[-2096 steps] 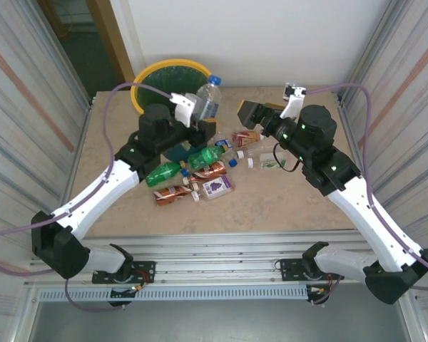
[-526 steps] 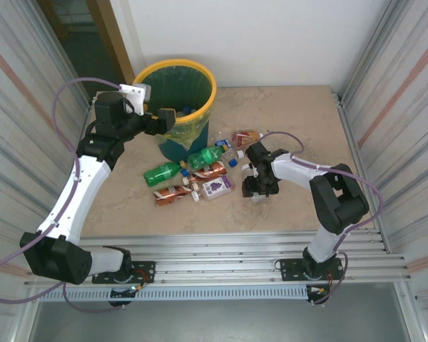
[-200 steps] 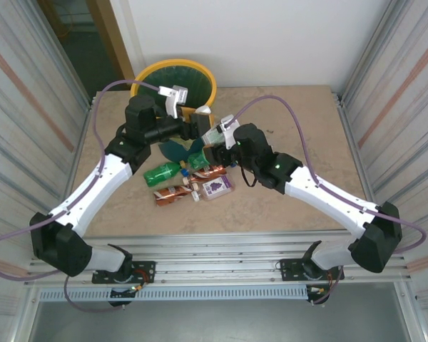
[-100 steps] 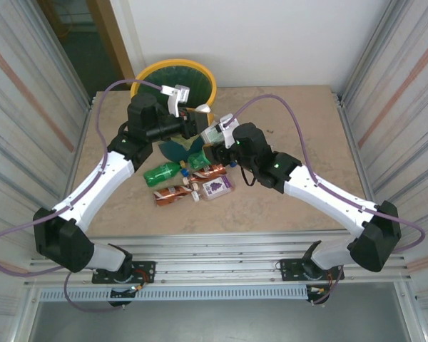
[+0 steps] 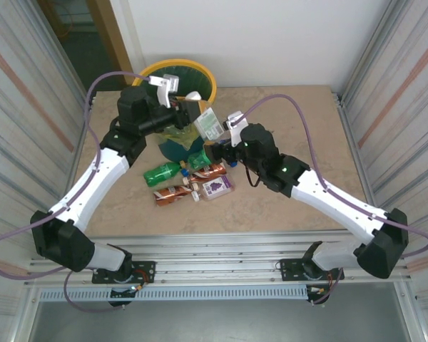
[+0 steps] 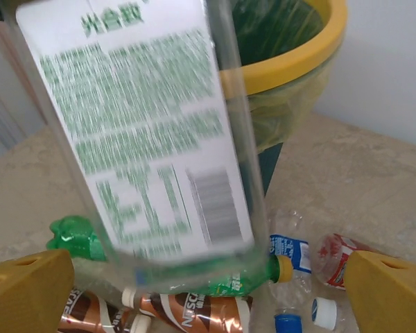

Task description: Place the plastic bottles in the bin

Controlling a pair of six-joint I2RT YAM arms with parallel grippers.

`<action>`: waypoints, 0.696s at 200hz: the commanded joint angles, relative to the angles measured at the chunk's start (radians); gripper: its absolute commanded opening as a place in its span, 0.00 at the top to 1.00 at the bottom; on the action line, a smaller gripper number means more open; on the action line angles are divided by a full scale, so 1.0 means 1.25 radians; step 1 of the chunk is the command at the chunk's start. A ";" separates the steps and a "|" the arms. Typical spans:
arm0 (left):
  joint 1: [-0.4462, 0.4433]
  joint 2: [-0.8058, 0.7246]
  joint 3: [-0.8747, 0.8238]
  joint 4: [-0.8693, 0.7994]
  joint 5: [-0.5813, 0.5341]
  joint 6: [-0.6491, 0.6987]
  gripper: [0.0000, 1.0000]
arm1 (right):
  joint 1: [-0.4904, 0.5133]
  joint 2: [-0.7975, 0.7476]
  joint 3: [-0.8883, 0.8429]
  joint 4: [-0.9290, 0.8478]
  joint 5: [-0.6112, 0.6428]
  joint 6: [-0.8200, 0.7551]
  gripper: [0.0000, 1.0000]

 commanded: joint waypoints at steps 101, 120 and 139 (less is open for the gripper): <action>0.236 0.178 0.345 -0.086 -0.007 -0.030 1.00 | -0.046 -0.152 -0.095 0.003 0.092 0.145 0.02; 0.245 0.231 0.389 -0.114 0.005 -0.031 1.00 | -0.057 -0.153 -0.093 -0.013 0.094 0.168 0.02; 0.247 0.277 0.429 -0.141 0.020 -0.030 1.00 | -0.061 -0.153 -0.096 -0.022 0.102 0.182 0.02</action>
